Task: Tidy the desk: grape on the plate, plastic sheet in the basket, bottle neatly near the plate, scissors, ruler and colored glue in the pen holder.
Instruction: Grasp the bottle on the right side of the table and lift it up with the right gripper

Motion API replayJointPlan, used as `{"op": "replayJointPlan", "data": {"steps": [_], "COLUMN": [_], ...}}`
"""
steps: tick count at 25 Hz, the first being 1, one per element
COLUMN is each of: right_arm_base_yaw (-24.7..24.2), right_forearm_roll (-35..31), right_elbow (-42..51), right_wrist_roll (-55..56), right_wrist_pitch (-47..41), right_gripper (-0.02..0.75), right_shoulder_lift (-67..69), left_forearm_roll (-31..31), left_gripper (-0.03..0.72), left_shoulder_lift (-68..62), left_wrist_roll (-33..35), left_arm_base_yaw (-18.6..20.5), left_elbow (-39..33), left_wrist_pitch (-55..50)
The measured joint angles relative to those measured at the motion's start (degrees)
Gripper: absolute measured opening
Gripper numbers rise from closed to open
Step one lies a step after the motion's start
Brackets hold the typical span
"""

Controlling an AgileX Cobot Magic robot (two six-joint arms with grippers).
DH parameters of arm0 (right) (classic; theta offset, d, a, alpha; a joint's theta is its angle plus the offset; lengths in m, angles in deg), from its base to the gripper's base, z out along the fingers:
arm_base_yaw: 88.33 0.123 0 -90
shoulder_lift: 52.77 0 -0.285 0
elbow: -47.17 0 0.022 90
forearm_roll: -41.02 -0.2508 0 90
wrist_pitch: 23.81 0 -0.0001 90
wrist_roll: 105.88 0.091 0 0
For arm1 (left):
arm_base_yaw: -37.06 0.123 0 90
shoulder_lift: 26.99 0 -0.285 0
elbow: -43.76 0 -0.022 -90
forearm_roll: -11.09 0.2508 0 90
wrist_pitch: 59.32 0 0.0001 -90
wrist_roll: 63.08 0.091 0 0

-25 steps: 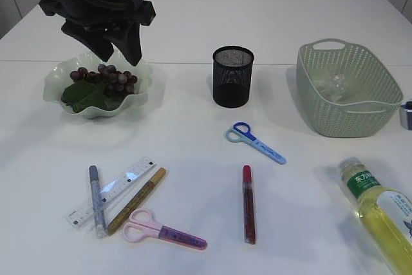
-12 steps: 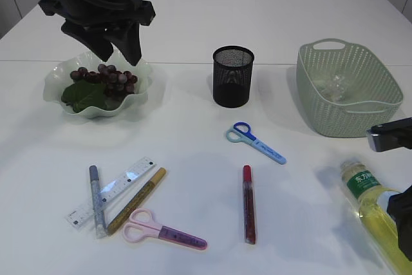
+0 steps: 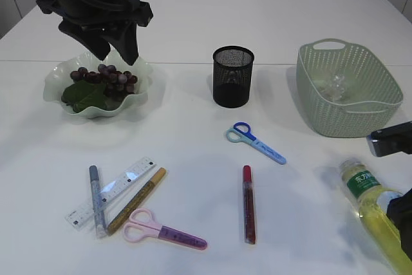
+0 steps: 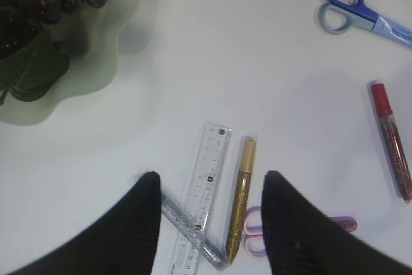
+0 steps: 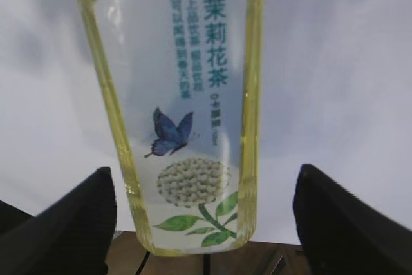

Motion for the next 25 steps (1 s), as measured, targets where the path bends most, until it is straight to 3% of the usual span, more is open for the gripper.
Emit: {"op": "replayJointPlan", "data": {"steps": [9, 25], "right_arm_base_yaw": [0.0, 0.1], "right_forearm_roll": [-1.2, -1.3], "right_elbow": [4.6, 4.9], "right_wrist_roll": [0.1, 0.1], "right_wrist_pitch": [4.2, 7.7], "right_gripper": [0.644, 0.643], "right_shoulder_lift": [0.0, 0.0], "left_forearm_roll": [0.0, 0.1], "left_gripper": [0.372, 0.372], "left_shoulder_lift": [0.0, 0.0], "left_wrist_roll": [0.1, 0.1], "left_arm_base_yaw": [0.0, 0.0], "left_elbow": [0.0, 0.0], "left_wrist_pitch": [0.0, 0.0]}}
